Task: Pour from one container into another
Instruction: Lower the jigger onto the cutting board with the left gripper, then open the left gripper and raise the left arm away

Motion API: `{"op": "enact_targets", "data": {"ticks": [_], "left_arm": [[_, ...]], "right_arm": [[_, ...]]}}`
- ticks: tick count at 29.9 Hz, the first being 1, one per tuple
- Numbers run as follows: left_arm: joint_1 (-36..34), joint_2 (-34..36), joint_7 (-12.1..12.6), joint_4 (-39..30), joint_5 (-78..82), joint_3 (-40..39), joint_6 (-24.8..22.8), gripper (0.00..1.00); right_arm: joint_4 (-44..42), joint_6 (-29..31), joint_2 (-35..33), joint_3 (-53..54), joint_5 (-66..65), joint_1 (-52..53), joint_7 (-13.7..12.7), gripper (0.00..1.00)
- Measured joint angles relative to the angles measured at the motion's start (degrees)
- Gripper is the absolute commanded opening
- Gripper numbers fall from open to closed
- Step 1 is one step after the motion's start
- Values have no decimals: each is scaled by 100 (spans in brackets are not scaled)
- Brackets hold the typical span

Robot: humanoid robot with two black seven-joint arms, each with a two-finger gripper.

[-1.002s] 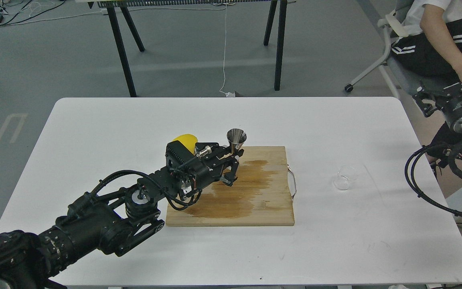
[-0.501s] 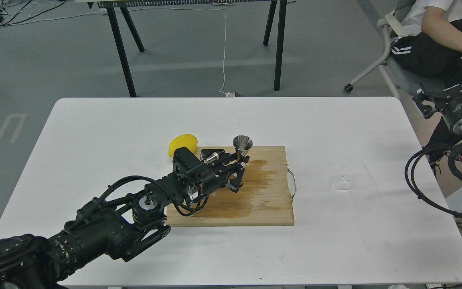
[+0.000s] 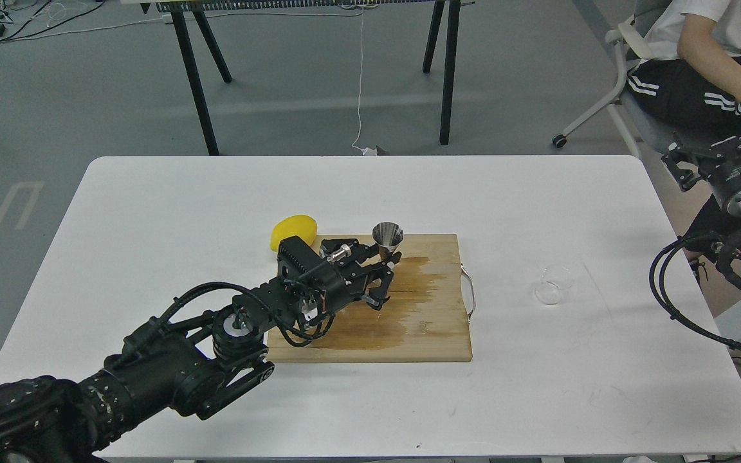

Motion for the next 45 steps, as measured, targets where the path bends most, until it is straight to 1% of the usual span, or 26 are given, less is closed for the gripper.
{"op": "enact_targets", "data": {"ticks": [3, 6, 7, 15, 17, 20, 23, 32, 34, 40, 43, 45], "left_arm": [[37, 0, 0, 0, 0, -3, 1, 36], [51, 0, 2, 0, 0, -8, 2, 47], [53, 0, 4, 0, 0, -10, 7, 49], [53, 0, 9, -16, 0, -18, 23, 53], [53, 0, 9, -39, 0, -18, 23, 57], [53, 0, 8, -95, 0, -24, 29, 67], [53, 2, 5, -185, 0, -47, 36, 72], [-6, 104, 9, -589, 0, -180, 38, 77], [-20, 124, 9, -645, 0, -326, 38, 79], [-120, 118, 42, -988, 0, -1201, -40, 80], [-410, 126, 45, -1033, 0, -1370, -66, 81], [-620, 153, 44, -1038, -5, -1399, -137, 85]], "right_arm": [[0, 0, 19, -5, 0, -5, 0, 100], [0, 0, 28, -8, 0, -23, 0, 100], [0, 0, 30, -11, 0, -24, 0, 100], [0, 0, 38, -15, 0, -35, 0, 100], [0, 0, 42, -15, 0, -36, 0, 100], [0, 0, 42, -15, 0, -36, 0, 100], [0, 0, 33, -15, 0, -36, 0, 100], [0, 0, 18, -15, 0, -68, 0, 100], [0, 0, 17, -11, 0, -70, 0, 100], [-87, 0, -18, 10, 0, -38, -9, 100], [-257, 0, -59, 10, 0, 57, -14, 100], [-314, 0, -129, 8, 0, 124, -14, 100]]}}
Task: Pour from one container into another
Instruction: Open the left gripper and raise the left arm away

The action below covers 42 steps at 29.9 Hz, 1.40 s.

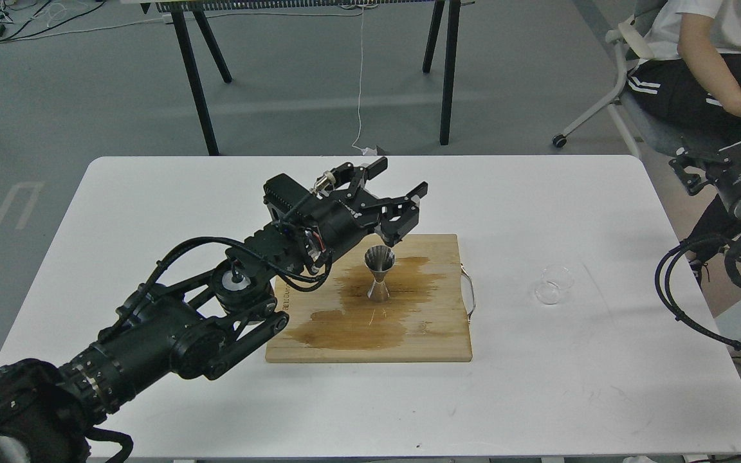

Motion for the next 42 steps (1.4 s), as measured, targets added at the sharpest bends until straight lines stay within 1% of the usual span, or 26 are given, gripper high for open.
{"op": "enact_targets", "data": {"ticks": [2, 4, 7, 8, 10, 12, 14, 16, 19, 22, 26, 27, 29, 31, 33, 35, 36, 39, 42], "left_arm": [[-189, 53, 3, -2, -457, -52, -93, 94], [-361, 104, 18, 12, -1563, -170, -159, 98], [-552, 226, 26, 52, -3364, -292, -223, 99], [-628, 306, 25, 56, -3997, -309, -260, 99], [-765, 464, 1, 60, -5168, -333, -378, 100], [-850, 636, -30, 62, -6340, -410, -627, 100], [-882, 836, -83, 64, -7601, -644, -1116, 100], [-880, 975, -136, 81, -8641, -969, -1661, 100], [-770, 1100, -167, 195, -9795, -1511, -2458, 100], [-555, 1243, -158, 340, -10720, -1949, -2991, 100], [-298, 1374, -136, 551, -11503, -2155, -3285, 100], [-262, 1404, -136, 576, -11574, -2167, -3306, 100], [-193, 1460, -151, 600, -11652, -2185, -3331, 100], [-156, 1491, -160, 606, -11672, -2194, -3340, 100], [-147, 1519, -171, 606, -11678, -2214, -3340, 100], [-145, 1551, -175, 607, -11681, -2244, -3336, 100], [-145, 1564, -175, 607, -11683, -2260, -3333, 100], [-142, 1596, -176, 607, -11683, -2278, -3328, 100], [-142, 1646, -177, 604, -11683, -2283, -3328, 100]], "right_arm": [[-18, 0, -65, 0, 0, 47, 0, 100], [-10, 0, -100, 14, 11, 59, -32, 100], [124, 0, -142, 49, 191, 13, -176, 100], [272, 0, -149, 52, 365, -33, -288, 100], [704, 0, -192, 55, 721, -208, -448, 100], [1248, 0, -323, 56, 1080, -485, -518, 100], [1788, 0, -425, 73, 1359, -787, -527, 100], [2147, 0, -442, 105, 1491, -1060, -524, 100], [2570, 0, -436, 165, 1577, -1497, -509, 100], [3100, 0, -428, 182, 1722, -1963, -509, 100], [3957, -2, -425, 250, 2050, -2555, -511, 100], [4136, -74, -425, 279, 2135, -2659, -511, 100], [4503, -450, -421, 307, 2278, -2851, -495, 100], [4803, -865, -381, 314, 2333, -2982, -386, 99], [5049, -1204, -292, 315, 2351, -3156, -132, 99], [5210, -1415, -202, 315, 2358, -3342, 102, 99], [5267, -1477, -156, 315, 2362, -3447, 174, 99], [5350, -1573, -15, 306, 2364, -3739, 278, 100], [5373, -1724, 109, 237, 2371, -3976, 284, 100]]}}
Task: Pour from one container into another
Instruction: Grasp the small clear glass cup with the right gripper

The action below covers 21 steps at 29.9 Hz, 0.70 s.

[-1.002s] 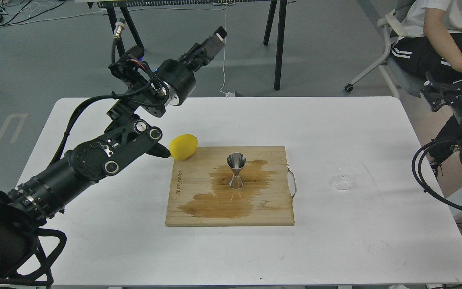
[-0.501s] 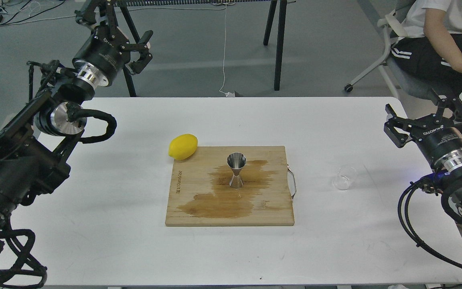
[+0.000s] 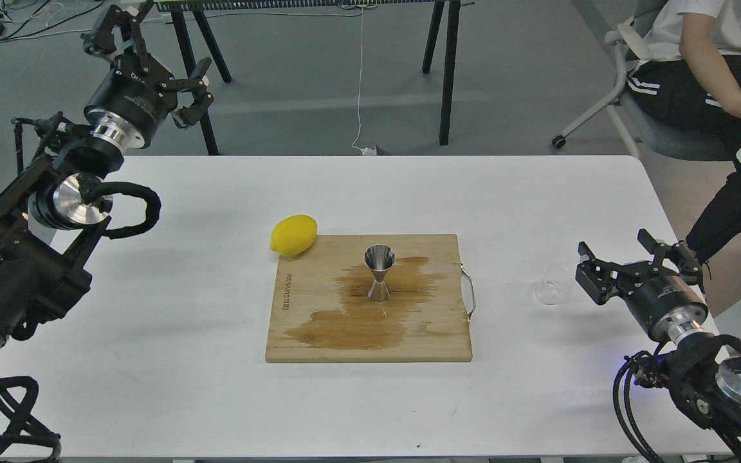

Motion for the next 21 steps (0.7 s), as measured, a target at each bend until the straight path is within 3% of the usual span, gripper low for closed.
{"op": "enact_targets", "data": {"ticks": [9, 16, 21], "left_arm": [[37, 136, -8, -8, 0, -3, 1, 100], [85, 185, -25, -8, 5, 2, -14, 100], [98, 166, -127, -8, 5, 30, -15, 100]], "right_arm": [[24, -1007, 563, 11, -13, -24, -16, 100], [-247, -1225, 851, -53, -59, 218, 12, 100], [-951, -1365, 1189, -80, -169, 619, 6, 99]]}}
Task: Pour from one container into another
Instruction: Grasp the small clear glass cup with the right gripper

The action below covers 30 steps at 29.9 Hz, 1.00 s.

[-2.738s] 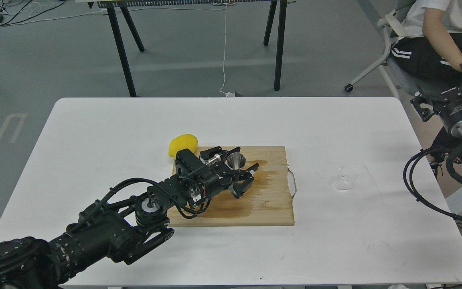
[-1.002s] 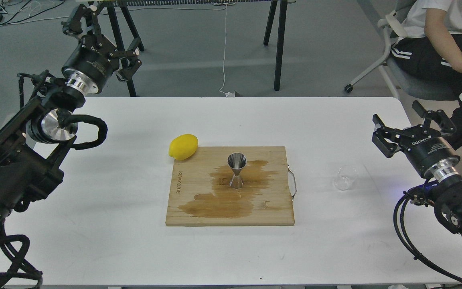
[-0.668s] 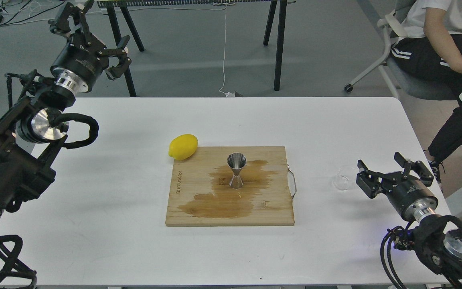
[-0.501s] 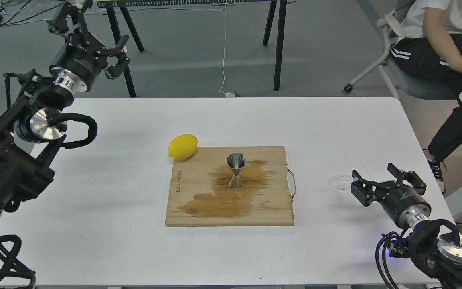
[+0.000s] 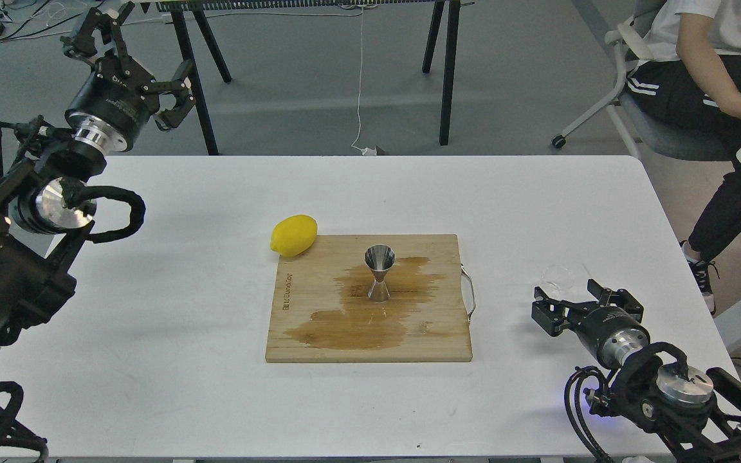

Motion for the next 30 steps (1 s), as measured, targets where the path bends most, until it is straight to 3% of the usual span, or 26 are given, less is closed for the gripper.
{"op": "enact_targets", "data": {"ticks": [11, 16, 21, 30], "left_arm": [[7, 20, -15, 19, 1, -4, 3, 100], [7, 31, -17, 19, 7, -12, 18, 100], [7, 50, -17, 19, 9, -14, 57, 100], [2, 65, -15, 19, 17, -14, 65, 100]], "right_arm": [[-534, -21, 314, 6, -198, 329, -56, 86], [-692, -13, 396, 6, -202, 404, -82, 69], [-705, 56, 406, 5, -219, 408, -85, 40], [-503, 104, 401, -6, -244, 381, -91, 35]]}}
